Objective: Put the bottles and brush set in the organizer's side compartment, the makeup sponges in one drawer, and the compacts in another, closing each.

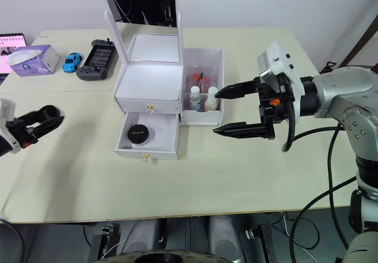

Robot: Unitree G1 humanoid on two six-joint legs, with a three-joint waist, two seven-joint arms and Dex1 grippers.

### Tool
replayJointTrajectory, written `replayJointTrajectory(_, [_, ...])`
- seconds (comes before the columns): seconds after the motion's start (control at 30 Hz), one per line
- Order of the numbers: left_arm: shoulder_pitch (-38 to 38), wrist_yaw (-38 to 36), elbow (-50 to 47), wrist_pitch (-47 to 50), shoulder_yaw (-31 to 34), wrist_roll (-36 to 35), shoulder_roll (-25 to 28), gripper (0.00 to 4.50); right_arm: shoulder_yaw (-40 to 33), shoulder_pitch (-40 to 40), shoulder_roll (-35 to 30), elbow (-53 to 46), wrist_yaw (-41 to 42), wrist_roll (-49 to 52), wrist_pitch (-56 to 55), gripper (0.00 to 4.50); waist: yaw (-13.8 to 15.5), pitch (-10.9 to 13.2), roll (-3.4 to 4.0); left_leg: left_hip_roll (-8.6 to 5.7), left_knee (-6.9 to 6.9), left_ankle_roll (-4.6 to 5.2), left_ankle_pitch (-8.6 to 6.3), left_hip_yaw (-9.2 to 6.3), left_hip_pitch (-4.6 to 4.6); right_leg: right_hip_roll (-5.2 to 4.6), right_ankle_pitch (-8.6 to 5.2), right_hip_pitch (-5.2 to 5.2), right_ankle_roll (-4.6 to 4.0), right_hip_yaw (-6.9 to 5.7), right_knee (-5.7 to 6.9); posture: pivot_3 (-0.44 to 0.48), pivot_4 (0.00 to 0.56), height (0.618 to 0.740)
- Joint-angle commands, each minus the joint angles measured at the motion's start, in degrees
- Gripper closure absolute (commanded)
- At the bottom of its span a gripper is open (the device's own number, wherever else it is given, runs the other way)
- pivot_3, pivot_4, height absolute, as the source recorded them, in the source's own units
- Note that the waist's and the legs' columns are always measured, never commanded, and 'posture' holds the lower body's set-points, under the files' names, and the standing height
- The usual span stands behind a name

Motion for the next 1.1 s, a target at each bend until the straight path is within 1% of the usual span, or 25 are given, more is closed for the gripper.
replayJointTrajectory(0.03, [-1.34,-6.07,-6.73,1.4,-2.97,-3.93,1.23,1.83,-1.17,-0.08,-0.34,-0.99,-0.18,0.68,-0.69,0.0,-0.01,0.01,0.02,0.0,0.0,0.0,0.0,0.01,0.0,0.0,0.0,0.0,0.0,0.0,-0.01,0.0,0.15,0.74])
replayJointTrajectory(0.1, [-4.48,-8.51,-9.95,3.13,-6.77,-5.08,2.22,1.83,-1.41,-0.01,-0.1,-1.33,-0.77,1.11,-0.38,0.0,-0.03,0.01,0.01,0.0,0.0,0.0,0.0,0.0,0.0,0.02,0.0,0.0,0.01,0.0,0.0,0.0,0.15,0.74])
replayJointTrajectory(0.17, [-6.82,-11.96,-12.61,3.38,-10.72,-4.74,3.86,1.83,-1.82,0.35,-0.14,-1.87,-1.42,1.58,-0.07,0.0,-0.03,0.02,-0.02,0.01,0.0,0.01,0.0,-0.03,0.0,0.08,0.0,-0.01,0.01,0.0,0.04,0.0,0.15,0.74])
replayJointTrajectory(0.2, [-7.23,-12.87,-12.88,3.24,-11.55,-4.45,4.33,1.83,-1.82,0.4,-0.16,-2.0,-1.67,1.73,-0.01,0.0,-0.03,0.03,-0.01,0.01,0.01,0.01,0.0,-0.05,0.0,0.1,-0.01,-0.01,0.01,0.0,0.06,0.0,0.15,0.74])
replayJointTrajectory(0.23, [-8.78,-13.74,-14.2,4.12,-13.86,-4.31,4.82,1.83,-2.24,1.0,-0.33,-2.51,-2.15,1.87,0.05,0.0,-0.1,0.03,0.02,0.01,0.01,0.01,0.01,-0.04,0.0,0.1,-0.01,-0.01,0.01,0.0,0.06,0.0,0.15,0.74])
replayJointTrajectory(0.33, [-13.76,-13.76,-18.54,11.22,-20.26,-6.0,4.99,1.83,-3.95,3.5,-0.55,-4.77,-4.45,1.82,-0.38,0.0,-0.04,0.03,0.02,0.01,0.0,0.02,0.01,-0.04,0.02,0.1,-0.02,0.02,0.03,0.01,0.05,0.0,0.15,0.74])
replayJointTrajectory(0.4, [-15.05,-14.31,-20.36,12.94,-22.68,-5.94,5.24,1.83,-4.91,4.44,-0.71,-5.83,-5.67,2.45,-0.09,0.0,-0.04,0.03,0.02,0.01,0.01,0.02,0.01,-0.04,0.01,0.11,-0.02,0.03,0.04,0.01,0.04,0.0,0.15,0.74])
replayJointTrajectory(0.5, [-17.32,-14.44,-21.92,13.35,-27.47,-3.15,5.31,1.83,-6.79,6.05,-1.24,-7.43,-7.29,3.77,0.75,0.0,-0.11,0.04,0.0,0.0,0.01,0.03,0.01,-0.05,0.0,0.12,-0.03,0.04,0.06,0.01,0.04,0.0,0.15,0.74])
replayJointTrajectory(0.57, [-20.21,-13.27,-21.37,13.26,-31.25,-0.36,3.94,1.83,-8.26,7.39,-1.7,-8.52,-8.57,4.27,1.32,0.0,-0.01,0.04,-0.01,0.0,0.01,0.03,0.01,-0.06,0.01,0.13,-0.03,0.04,0.06,0.02,0.06,0.0,0.15,0.74])
replayJointTrajectory(0.7, [-24.93,-12.24,-20.07,12.62,-36.23,3.07,0.6,1.83,-10.28,9.38,-2.12,-10.63,-11.48,5.24,2.19,0.0,0.09,0.04,0.0,-0.01,0.11,0.04,0.02,-0.18,0.02,0.21,-0.06,0.14,0.12,0.01,0.07,0.0,0.15,0.74])
replayJointTrajectory(0.87, [-27.69,-12.29,-18.22,10.57,-40.17,6.93,-2.5,1.83,-12.19,10.78,-2.23,-13.06,-14.93,7.25,3.18,0.0,-0.01,0.04,-0.01,-0.02,0.12,0.04,0.02,-0.19,0.03,0.21,-0.06,0.19,0.12,0.02,0.03,0.0,0.15,0.74])
replayJointTrajectory(1.1, [-28.51,-11.49,-15.03,6.44,-43.78,13.1,-5.43,1.83,-14.13,12.06,-2.91,-15.41,-17.89,11.15,4.21,0.0,0.05,0.04,0.0,-0.01,0.09,0.05,0.02,-0.24,0.03,0.24,-0.05,0.2,0.1,0.02,0.04,0.0,0.15,0.74])
